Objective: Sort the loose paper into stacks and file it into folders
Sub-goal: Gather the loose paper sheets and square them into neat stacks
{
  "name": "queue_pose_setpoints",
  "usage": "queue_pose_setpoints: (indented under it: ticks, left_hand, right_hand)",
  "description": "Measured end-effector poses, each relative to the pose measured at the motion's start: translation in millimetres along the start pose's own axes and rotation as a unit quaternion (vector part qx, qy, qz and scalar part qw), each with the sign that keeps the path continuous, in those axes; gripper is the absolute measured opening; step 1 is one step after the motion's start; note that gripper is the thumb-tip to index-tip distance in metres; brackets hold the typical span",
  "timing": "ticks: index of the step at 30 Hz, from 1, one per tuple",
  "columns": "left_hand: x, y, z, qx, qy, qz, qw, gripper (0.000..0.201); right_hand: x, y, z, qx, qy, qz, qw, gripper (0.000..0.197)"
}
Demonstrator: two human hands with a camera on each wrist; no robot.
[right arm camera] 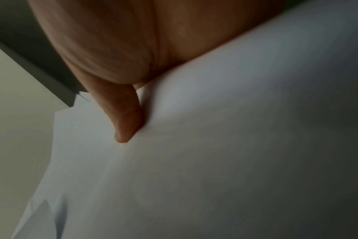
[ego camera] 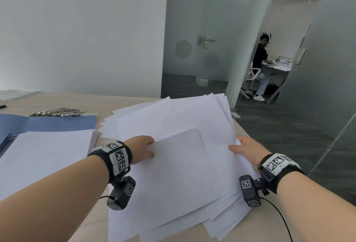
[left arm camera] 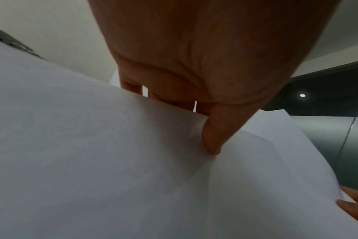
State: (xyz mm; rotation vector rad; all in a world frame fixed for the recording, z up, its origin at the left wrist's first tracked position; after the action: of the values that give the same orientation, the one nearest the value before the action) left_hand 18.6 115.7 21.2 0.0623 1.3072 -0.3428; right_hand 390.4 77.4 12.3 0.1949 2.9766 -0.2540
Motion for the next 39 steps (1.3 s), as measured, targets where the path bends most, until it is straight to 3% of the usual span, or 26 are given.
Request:
queue_pose_setpoints:
  ticks: [3,6,12,17,19,21,23,28,32,36,39]
  left_hand:
    - [5,-2,2,-0.002,-0.020,-0.016,1.000,0.028]
    - [8,-3,1,-0.005,-0.027,-0.043,0.999,0.009]
    - [-2,1,-23,-0.068,-0.098,-0.020,0.993,0.012]
    - [11,4,-56,-0.152,-0.308,0.006,0.939,0.014]
    - [25,9,-63,-0.168,-0.363,0.016,0.917,0.018]
    - [37,13,-58,-0.177,-0.392,0.035,0.902,0.008]
    - [49,17,-49,-0.179,-0.408,0.035,0.895,0.010]
    - [65,17,-10,-0.151,-0.414,-0.032,0.897,0.049]
    - [55,-4,27,-0.132,-0.398,-0.068,0.905,0.025]
    - [55,-15,40,-0.109,-0.424,-0.112,0.892,0.026]
    - [53,-21,37,-0.106,-0.437,-0.115,0.886,0.030]
  right_hand:
    - [3,2,1,-0.001,0.009,0.002,1.000,0.023]
    - [6,3,3,0.003,0.016,0.013,1.000,0.019]
    - [2,5,11,0.011,0.076,0.060,0.995,0.013]
    - [0,6,19,0.037,0.111,0.076,0.990,0.019]
    - [4,5,24,0.064,0.108,0.065,0.990,0.019]
    - [12,2,27,0.093,0.104,0.054,0.989,0.017]
    - [19,0,31,0.110,0.102,0.050,0.988,0.015]
    - [39,-4,33,0.133,0.086,0.047,0.986,0.024]
    - [47,-4,35,0.150,0.071,0.050,0.985,0.041]
    - [48,-1,38,0.152,0.013,0.020,0.988,0.047]
    - [50,2,39,0.128,-0.099,0.005,0.987,0.049]
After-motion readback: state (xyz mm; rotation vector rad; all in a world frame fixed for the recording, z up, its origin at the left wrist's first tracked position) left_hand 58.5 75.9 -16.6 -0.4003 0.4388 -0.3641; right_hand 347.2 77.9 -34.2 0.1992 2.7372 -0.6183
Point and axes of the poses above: each hand's wrist, its own y-axis towards the middle knuckle, its own x-axis out of the palm, z = x × y, the point moved 4 cm from there along y, towards the middle knuckle, and after that the axes turned 8 degrees about y, right-handed, at the moved point
